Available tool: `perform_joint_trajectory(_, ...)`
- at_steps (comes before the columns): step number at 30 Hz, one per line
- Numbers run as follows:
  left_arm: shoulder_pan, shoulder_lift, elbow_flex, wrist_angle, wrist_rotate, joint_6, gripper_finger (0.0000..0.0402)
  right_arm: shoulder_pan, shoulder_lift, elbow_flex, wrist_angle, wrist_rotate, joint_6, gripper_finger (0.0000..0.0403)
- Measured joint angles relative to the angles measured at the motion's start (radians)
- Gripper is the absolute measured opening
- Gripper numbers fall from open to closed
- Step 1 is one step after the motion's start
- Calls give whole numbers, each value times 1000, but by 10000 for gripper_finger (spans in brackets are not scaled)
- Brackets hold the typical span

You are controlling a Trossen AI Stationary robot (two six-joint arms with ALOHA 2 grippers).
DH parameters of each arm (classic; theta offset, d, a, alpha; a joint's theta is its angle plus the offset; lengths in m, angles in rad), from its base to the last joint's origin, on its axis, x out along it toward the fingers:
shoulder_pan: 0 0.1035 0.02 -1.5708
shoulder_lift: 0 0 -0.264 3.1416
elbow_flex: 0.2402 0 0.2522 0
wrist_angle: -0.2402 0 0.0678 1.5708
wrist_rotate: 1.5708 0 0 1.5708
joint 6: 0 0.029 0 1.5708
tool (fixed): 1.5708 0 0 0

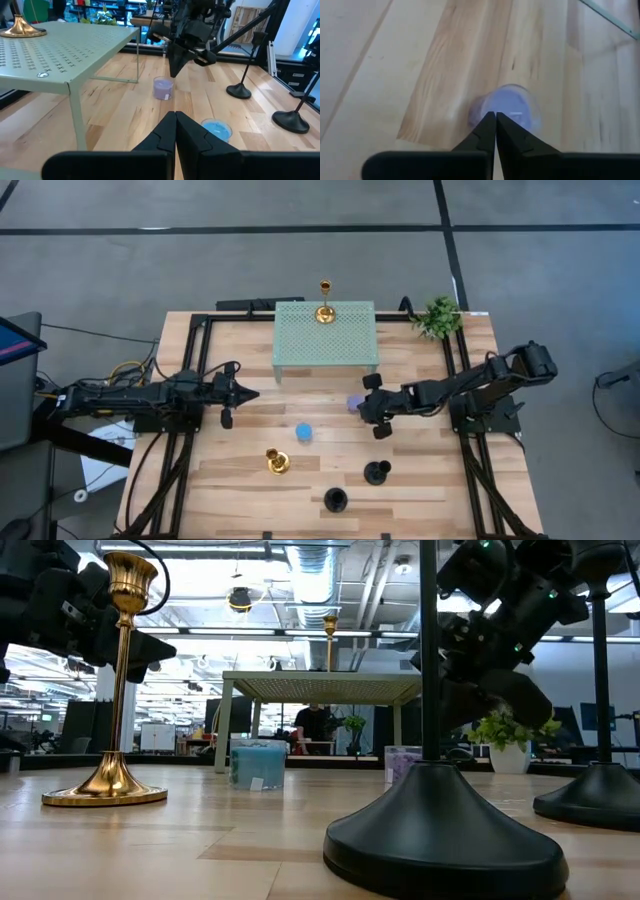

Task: Pick & Place candle stick holders
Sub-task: Put the purple scented candle on the shelf

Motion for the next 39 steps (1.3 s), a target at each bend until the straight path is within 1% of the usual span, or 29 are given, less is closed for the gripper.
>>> perform_joint_trajectory(6,0,0,0,5,0,0,8,16,2,0,-3,0,0,22)
perform_joint_trajectory(16,0,0,0,12,0,0,8,14,2,0,-3,-1,34,62)
perform_joint_trajectory(28,0,0,0,13,0,0,8,11,2,0,-4,-2,38,64)
perform_joint_trajectory(35,0,0,0,14,0,0,8,-9,2,1,-4,-3,87,64)
perform_joint_trajectory(39,0,0,0,14,0,0,8,-24,2,1,-4,-33,95,64)
